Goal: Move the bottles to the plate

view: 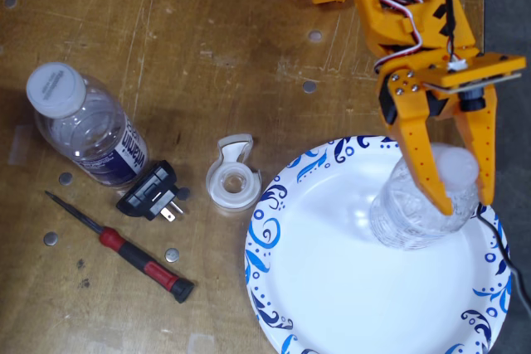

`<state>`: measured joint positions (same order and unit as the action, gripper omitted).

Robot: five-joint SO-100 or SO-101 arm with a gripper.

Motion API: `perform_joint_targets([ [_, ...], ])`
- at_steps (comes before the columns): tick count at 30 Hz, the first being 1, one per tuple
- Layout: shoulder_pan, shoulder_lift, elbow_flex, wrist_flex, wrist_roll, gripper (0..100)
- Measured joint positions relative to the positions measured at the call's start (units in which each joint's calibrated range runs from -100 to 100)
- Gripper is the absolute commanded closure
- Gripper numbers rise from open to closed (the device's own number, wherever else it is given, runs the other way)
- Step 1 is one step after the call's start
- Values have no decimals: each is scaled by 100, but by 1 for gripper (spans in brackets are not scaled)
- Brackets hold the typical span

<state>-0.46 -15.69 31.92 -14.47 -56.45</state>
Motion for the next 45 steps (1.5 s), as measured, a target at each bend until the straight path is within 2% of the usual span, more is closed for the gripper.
perform_joint_targets([
  [11, 82, 394, 0, -9, 5, 90],
  [20, 82, 805, 9, -885, 5, 90],
  [26, 119, 805, 36, -987, 5, 90],
  [33, 91, 805, 36, -987, 177, 78],
  [45, 46, 805, 108, -1004, 193, 77],
])
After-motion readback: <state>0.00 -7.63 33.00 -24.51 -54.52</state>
